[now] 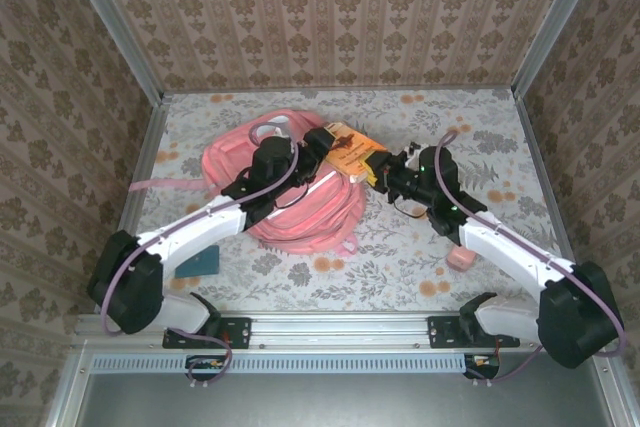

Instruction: Pack the student bag

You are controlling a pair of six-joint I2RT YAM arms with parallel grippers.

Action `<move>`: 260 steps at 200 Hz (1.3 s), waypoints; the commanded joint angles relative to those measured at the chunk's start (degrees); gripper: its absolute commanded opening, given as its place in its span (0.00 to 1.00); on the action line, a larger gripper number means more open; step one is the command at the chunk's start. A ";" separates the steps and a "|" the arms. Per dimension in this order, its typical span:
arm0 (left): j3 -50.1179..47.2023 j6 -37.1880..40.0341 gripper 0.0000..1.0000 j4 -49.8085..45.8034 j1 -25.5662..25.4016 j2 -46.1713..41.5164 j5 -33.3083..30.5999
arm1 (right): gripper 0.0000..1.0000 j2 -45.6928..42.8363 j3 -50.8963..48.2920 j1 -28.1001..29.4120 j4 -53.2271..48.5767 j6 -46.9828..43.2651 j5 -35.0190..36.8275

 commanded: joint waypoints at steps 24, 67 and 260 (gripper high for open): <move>1.73 19.95 0.88 -20.58 0.91 -9.21 -5.45 | 0.04 -4.41 7.44 -3.35 -23.49 -17.16 3.21; 8.93 38.87 0.94 -36.95 0.74 -9.46 -6.94 | 0.06 -6.04 10.62 -6.44 -33.15 -26.49 4.41; 38.94 65.04 0.62 -68.62 -9.60 27.60 -13.83 | 0.08 -13.12 6.23 -14.43 -40.53 -30.92 3.35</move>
